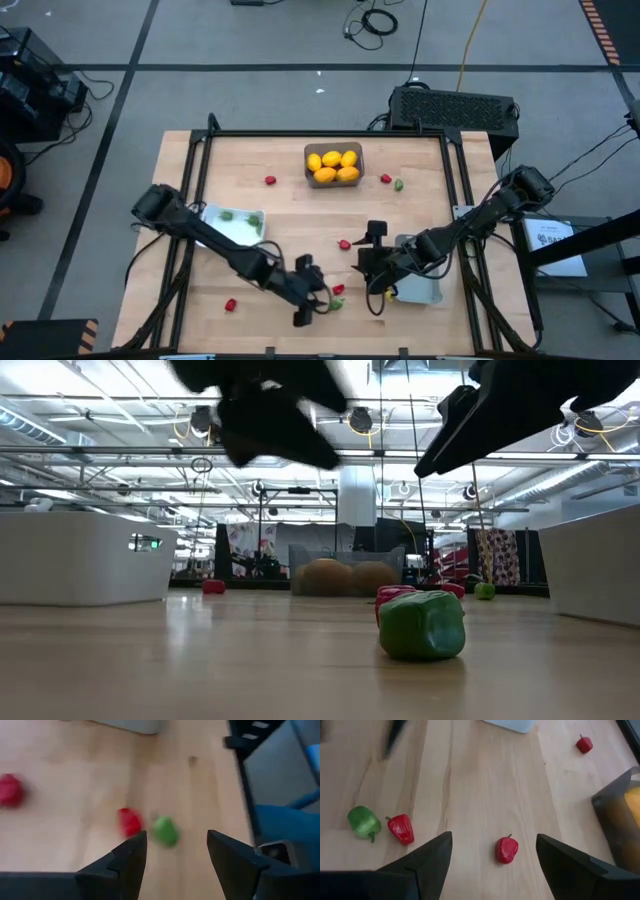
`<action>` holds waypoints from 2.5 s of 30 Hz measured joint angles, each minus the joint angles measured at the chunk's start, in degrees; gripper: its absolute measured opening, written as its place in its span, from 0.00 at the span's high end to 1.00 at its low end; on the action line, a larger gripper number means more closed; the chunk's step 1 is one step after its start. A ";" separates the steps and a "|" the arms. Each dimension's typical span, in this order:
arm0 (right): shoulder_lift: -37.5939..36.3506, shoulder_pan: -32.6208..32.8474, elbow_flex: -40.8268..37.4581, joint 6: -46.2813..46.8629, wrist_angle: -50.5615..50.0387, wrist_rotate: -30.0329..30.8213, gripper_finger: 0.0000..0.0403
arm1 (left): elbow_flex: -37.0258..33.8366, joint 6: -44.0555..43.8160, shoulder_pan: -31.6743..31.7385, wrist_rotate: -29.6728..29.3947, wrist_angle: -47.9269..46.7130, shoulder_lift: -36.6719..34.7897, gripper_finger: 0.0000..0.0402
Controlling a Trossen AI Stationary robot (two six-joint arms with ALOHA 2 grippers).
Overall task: Sort produce into baskets
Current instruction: Put the green bell pepper into the white bin
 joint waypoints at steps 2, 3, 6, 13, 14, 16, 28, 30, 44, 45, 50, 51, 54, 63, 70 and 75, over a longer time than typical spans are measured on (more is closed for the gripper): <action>0.16 0.45 -0.02 1.78 -0.44 -0.04 0.31 | 3.65 -2.24 -0.77 0.73 -4.64 2.31 0.47; 0.22 0.95 -0.08 3.19 -0.40 0.02 0.31 | 5.94 -3.01 -1.23 0.82 -6.20 3.70 0.47; 0.35 3.13 -1.00 7.16 -0.98 -0.16 0.31 | 11.98 -5.75 -2.64 -1.29 -12.32 7.02 0.47; 0.35 8.67 -2.12 12.31 -0.33 3.30 0.31 | 20.73 -15.06 -4.04 -8.76 -14.32 14.10 0.47; 0.35 9.21 -2.14 12.46 0.09 3.34 0.31 | 20.82 -16.72 -4.18 -9.50 -14.68 14.94 0.47; 0.36 10.38 -2.12 13.30 0.20 3.32 0.31 | 21.23 -19.91 -4.66 -10.18 -12.16 17.43 0.47; 0.35 13.02 -2.16 13.44 0.62 3.39 0.31 | 21.14 -25.16 -7.06 -22.16 -12.51 21.25 0.47; 0.35 13.03 -2.16 13.33 0.72 3.41 0.31 | 21.14 -25.14 -7.10 -22.48 -12.48 21.23 0.47; 0.35 13.03 -2.16 14.71 0.28 3.23 0.31 | 21.16 -25.03 -7.06 -23.59 -9.25 25.65 0.47; 0.35 13.03 -2.19 14.76 0.32 3.25 0.31 | 21.16 -25.03 -7.08 -23.57 -8.97 25.74 0.47; 0.35 13.16 -2.19 15.98 0.32 3.21 0.31 | 21.20 -24.64 -6.99 -24.45 -8.93 26.08 0.47; 0.35 13.15 -2.19 16.03 0.26 3.19 0.31 | 21.20 -24.05 -6.99 -24.73 -9.04 26.10 0.47; 0.35 13.16 -2.19 16.05 0.25 3.19 0.31 | 21.18 -17.52 -6.99 -25.34 -8.31 26.20 0.47; 0.35 13.14 -2.19 15.68 0.21 3.17 0.31 | 21.16 -8.34 -6.51 -27.69 -8.11 26.24 0.47; 0.35 13.14 -2.19 15.03 0.23 3.14 0.31 | 21.16 -7.02 -6.47 -26.00 -7.93 26.24 0.53; 0.35 13.14 -2.19 14.99 0.23 3.14 0.31 | 21.15 -7.06 -6.47 -25.88 -7.88 26.24 0.68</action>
